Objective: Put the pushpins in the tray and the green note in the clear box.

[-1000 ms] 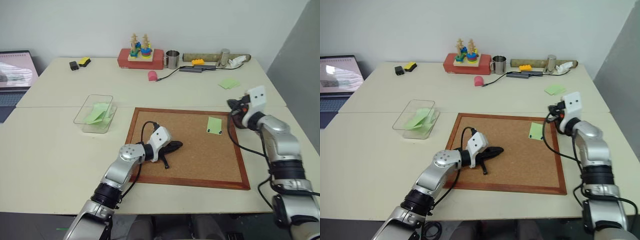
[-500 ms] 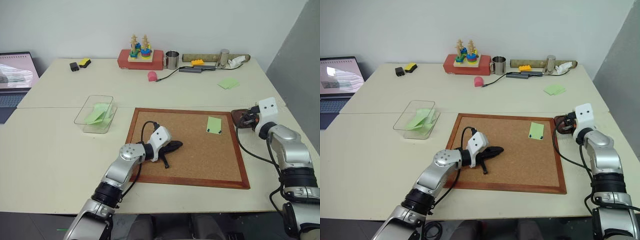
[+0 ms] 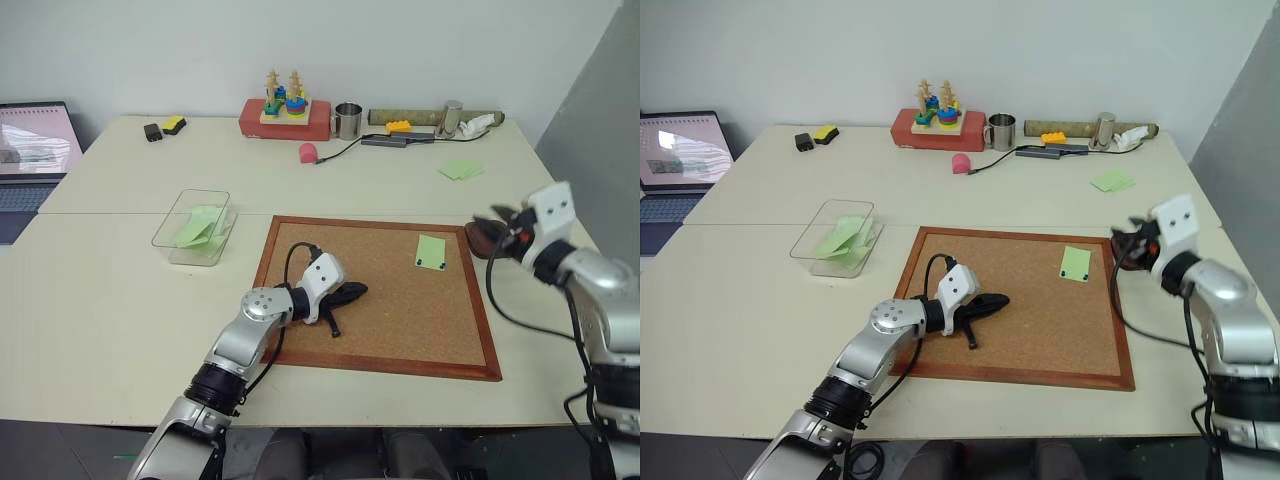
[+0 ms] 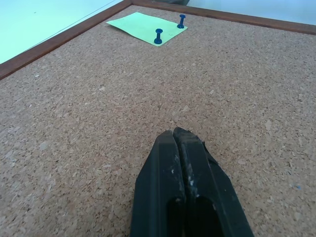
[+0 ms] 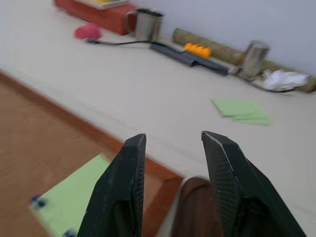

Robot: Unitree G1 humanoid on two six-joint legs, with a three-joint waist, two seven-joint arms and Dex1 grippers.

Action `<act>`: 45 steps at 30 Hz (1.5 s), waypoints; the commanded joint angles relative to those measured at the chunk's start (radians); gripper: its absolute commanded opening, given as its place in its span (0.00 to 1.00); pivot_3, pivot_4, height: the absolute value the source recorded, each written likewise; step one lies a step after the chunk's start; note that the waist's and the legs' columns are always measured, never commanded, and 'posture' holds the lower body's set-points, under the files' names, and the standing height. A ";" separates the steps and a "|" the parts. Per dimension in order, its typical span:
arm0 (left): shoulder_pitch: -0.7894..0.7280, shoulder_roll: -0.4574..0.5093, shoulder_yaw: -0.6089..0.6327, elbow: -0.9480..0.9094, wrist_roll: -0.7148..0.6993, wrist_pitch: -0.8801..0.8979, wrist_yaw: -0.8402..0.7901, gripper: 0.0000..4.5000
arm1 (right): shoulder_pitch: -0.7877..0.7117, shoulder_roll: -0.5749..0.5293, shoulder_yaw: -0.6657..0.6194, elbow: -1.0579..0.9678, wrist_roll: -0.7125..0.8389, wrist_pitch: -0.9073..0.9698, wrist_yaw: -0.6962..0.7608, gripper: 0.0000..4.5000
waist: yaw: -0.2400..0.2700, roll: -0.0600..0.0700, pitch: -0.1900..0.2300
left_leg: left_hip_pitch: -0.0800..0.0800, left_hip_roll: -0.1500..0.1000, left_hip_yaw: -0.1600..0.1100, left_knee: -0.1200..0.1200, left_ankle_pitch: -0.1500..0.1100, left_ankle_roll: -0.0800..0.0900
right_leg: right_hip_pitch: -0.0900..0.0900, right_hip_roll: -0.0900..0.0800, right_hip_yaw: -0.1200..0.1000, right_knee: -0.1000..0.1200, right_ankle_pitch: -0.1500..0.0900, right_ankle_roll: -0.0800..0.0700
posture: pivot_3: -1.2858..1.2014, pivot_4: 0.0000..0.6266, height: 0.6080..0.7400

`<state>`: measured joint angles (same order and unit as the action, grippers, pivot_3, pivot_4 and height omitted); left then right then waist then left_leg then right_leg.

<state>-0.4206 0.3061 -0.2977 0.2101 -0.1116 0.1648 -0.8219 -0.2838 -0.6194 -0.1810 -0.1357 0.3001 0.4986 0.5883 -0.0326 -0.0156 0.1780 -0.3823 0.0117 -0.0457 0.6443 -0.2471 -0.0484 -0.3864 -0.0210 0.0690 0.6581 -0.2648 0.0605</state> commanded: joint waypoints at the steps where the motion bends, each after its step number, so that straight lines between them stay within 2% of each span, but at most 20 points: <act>1: 0.029 0.012 -0.020 0.075 0.039 0.021 -0.002 0.00 | 0.080 0.027 0.011 -0.105 0.033 -0.003 0.015 0.41 | 0.000 0.000 0.000 | 0.000 0.000 0.000 0.000 0.000 0.000 | 0.000 0.000 0.000 0.000 0.000 0.000 | 0.52 0.24 1.00; 6: 0.024 0.015 -0.021 0.081 0.041 0.019 -0.007 0.00 | 0.134 0.083 0.092 -0.064 -0.037 -0.090 -0.002 0.41 | -0.001 0.000 -0.001 | 0.001 0.000 0.000 0.001 0.000 0.000 | 0.000 0.000 0.000 0.001 0.000 0.000 | 0.52 0.24 1.00; 10: 0.020 0.018 -0.022 0.086 0.043 0.018 -0.012 0.00 | 0.102 0.130 0.132 0.013 -0.076 -0.149 -0.025 0.41 | -0.001 0.000 -0.001 | 0.001 0.000 0.000 0.001 0.000 0.000 | 0.000 0.000 0.000 0.000 0.000 0.000 | 0.52 0.24 1.00; 18: 0.024 0.019 -0.018 0.082 0.046 0.021 -0.007 0.00 | 0.055 0.164 0.135 0.099 -0.111 -0.227 -0.052 0.41 | 0.000 0.000 -0.001 | 0.001 0.000 0.000 0.000 0.000 0.000 | 0.000 0.000 0.000 0.000 0.000 0.000 | 0.52 0.24 1.00; 32: 0.039 0.024 -0.017 0.061 0.044 0.027 -0.006 0.00 | 0.043 0.209 0.070 0.144 -0.054 -0.154 -0.082 0.41 | -0.001 0.001 -0.001 | 0.001 0.000 0.000 0.000 0.000 0.000 | 0.000 0.000 0.000 0.000 0.000 0.000 | 0.52 0.24 1.00; 35: 0.038 0.025 -0.016 0.063 0.044 0.027 -0.006 0.00 | 0.042 0.211 0.065 0.152 -0.048 -0.151 -0.082 0.31 | -0.001 0.001 -0.001 | 0.001 0.000 0.000 0.000 0.000 0.000 | 0.000 0.000 0.000 0.000 0.000 0.000 | 0.52 0.24 1.00; 41: 0.039 0.025 -0.016 0.062 0.043 0.029 -0.007 0.00 | 0.040 0.222 0.056 0.153 -0.034 -0.148 -0.086 0.03 | -0.001 0.000 -0.001 | 0.001 0.000 0.000 0.000 0.000 0.000 | 0.000 0.000 0.000 0.000 0.000 0.000 | 0.52 0.24 1.00; 45: 0.041 0.026 -0.017 0.062 0.044 0.029 -0.006 0.00 | 0.044 0.226 0.053 0.144 -0.022 -0.144 -0.083 0.00 | -0.001 0.000 -0.001 | 0.001 0.000 0.000 0.000 0.000 0.000 | 0.000 0.000 0.000 0.000 0.000 0.000 | 0.52 0.24 1.00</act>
<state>-0.4209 0.3109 -0.2947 0.2175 -0.1114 0.1608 -0.8351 -0.2256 -0.3927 -0.0982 0.0282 0.2586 0.3572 0.5119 -0.0338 -0.0151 0.1770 -0.3817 0.0118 -0.0457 0.6441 -0.2471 -0.0485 -0.3868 -0.0208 0.0690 0.6583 -0.2648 0.0605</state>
